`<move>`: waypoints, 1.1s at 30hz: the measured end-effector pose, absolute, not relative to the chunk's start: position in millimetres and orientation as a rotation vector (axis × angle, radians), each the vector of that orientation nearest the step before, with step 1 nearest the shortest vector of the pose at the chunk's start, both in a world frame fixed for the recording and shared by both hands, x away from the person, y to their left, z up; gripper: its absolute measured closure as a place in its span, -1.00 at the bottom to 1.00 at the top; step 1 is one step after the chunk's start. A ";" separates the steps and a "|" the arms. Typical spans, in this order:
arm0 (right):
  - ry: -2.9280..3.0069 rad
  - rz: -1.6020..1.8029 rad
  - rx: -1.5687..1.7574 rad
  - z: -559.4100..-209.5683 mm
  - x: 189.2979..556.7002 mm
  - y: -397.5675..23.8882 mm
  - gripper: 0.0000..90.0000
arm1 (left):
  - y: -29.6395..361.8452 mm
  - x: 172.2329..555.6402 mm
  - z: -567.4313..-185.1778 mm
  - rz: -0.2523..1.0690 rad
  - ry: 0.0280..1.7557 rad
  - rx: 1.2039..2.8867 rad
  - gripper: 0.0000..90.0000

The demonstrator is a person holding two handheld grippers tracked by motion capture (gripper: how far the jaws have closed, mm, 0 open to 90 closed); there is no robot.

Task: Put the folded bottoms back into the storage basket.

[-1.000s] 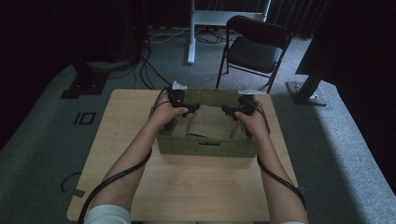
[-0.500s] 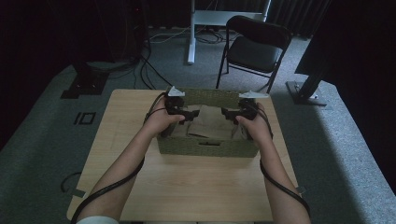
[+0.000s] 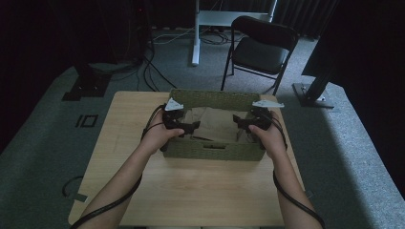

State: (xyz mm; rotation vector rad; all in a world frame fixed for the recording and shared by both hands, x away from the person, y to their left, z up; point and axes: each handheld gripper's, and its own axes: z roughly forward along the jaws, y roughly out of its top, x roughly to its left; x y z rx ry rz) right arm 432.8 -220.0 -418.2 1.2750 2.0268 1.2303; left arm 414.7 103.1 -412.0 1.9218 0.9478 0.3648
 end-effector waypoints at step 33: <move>2.103 1.331 1.108 -441.7 333.4 -227.8 -0.69 | 114.9 333.1 -440.0 0.294 0.838 1.893 -0.61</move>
